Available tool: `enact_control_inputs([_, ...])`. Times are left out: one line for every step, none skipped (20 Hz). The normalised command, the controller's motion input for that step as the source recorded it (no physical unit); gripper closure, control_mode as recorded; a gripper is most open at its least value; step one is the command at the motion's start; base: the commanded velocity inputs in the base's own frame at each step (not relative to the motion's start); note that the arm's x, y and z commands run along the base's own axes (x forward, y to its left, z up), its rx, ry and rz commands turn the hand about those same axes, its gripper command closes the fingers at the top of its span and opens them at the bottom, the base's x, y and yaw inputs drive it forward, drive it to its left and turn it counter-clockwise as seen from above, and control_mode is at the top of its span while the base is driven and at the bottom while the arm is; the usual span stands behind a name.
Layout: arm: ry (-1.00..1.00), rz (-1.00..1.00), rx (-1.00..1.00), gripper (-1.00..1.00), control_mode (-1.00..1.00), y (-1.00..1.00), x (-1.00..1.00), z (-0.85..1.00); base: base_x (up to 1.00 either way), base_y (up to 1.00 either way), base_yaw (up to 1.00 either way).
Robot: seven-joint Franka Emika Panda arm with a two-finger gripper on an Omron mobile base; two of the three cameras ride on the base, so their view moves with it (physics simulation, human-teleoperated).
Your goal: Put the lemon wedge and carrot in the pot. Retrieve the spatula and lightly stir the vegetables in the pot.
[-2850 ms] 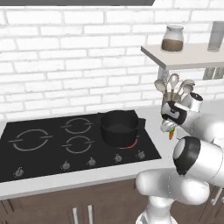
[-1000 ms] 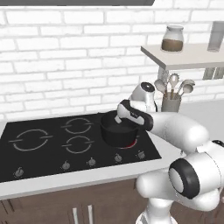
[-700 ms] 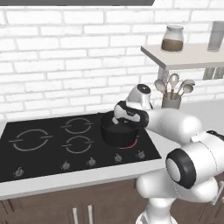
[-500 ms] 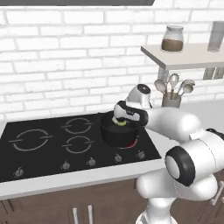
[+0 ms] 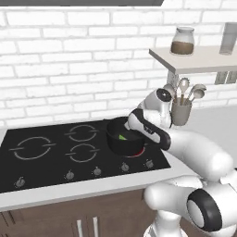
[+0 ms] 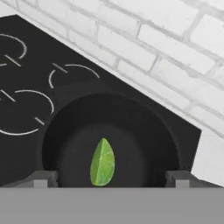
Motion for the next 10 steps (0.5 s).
enact_control_inputs([-0.10, 0.00, 0.00, -1.00, -1.00, -0.48, -0.80, 0.45, 0.00, 0.00, 0.00])
enact_control_inputs([-0.07, 0.00, 0.00, -1.00, -1.00, -0.51, -0.79, 0.43, 0.00, 0.00, 0.00])
enact_control_inputs([-0.07, 0.00, 0.00, -1.00, -1.00, -0.58, -0.80, 0.39, 0.00, 0.00, 0.00])
enact_control_inputs([-0.04, 0.00, 0.00, -1.00, -1.00, -0.59, -0.83, 0.36, 0.00, 0.00, 0.00])
enact_control_inputs([-0.01, 0.00, 0.00, -1.00, -1.00, -0.63, -0.80, 0.31, 0.00, 0.00, 0.00])
enact_control_inputs([-0.01, -0.01, 0.00, -1.00, -1.00, -0.65, -0.81, 0.34, 0.00, 0.00, 0.00])
enact_control_inputs([-0.04, -0.03, 0.00, -1.00, -1.00, -0.64, -0.79, 0.32, 0.00, 0.00, 0.00])
enact_control_inputs([-0.01, -0.04, 0.00, -1.00, -1.00, -0.65, -0.74, 0.32, 0.00, 0.00, 0.00])
enact_control_inputs([0.00, -0.05, 0.00, -1.00, -1.00, -0.68, -0.73, 0.34, 0.00, 0.00, 0.00])
enact_control_inputs([0.00, -0.06, 0.01, -1.00, -1.00, -0.71, -0.67, 0.31, 0.00, 0.00, 0.00])
